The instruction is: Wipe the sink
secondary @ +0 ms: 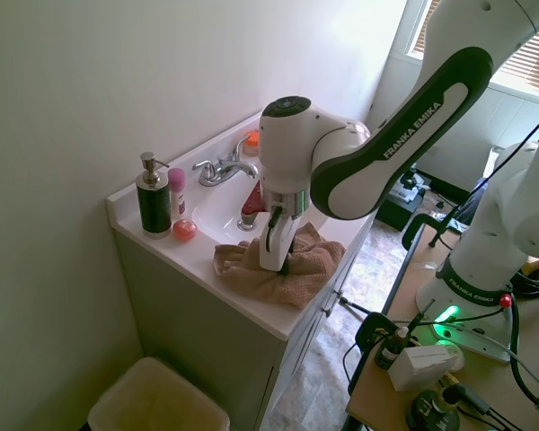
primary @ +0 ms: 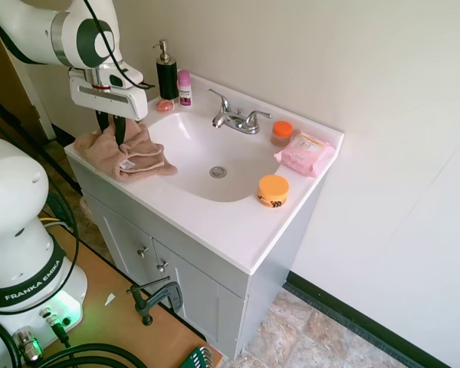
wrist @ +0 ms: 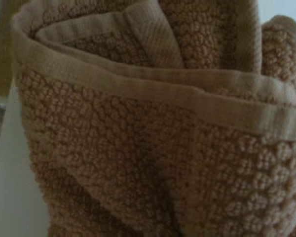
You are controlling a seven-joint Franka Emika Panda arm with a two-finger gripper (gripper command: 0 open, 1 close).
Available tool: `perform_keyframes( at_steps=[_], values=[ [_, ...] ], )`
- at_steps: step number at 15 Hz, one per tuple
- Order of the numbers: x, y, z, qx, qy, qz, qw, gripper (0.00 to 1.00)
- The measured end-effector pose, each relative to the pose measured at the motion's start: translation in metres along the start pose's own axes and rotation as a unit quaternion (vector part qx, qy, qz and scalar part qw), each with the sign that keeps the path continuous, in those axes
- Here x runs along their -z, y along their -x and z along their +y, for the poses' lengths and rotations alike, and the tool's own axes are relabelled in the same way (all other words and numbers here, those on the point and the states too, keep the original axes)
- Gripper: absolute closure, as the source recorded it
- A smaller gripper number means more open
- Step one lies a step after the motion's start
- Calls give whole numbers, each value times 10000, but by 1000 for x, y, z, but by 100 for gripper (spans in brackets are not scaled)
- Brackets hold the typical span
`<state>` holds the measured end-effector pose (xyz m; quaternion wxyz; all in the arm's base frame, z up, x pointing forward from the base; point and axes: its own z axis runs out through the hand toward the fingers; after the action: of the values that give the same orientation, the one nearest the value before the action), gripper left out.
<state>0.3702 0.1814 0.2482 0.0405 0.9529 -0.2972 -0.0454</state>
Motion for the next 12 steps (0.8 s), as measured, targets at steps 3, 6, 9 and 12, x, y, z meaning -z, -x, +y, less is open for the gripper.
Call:
perform_keyframes(
  at_steps=[3,6,9,12],
  values=[
    [8,-35,-1,-554,-148,-232,9981,100],
    [3,-72,6,-1051,-155,-474,9932,100],
    [-10,-98,17,-1350,-21,-643,9888,100],
    [-32,-117,35,-1415,239,-653,9875,100]
  ],
)
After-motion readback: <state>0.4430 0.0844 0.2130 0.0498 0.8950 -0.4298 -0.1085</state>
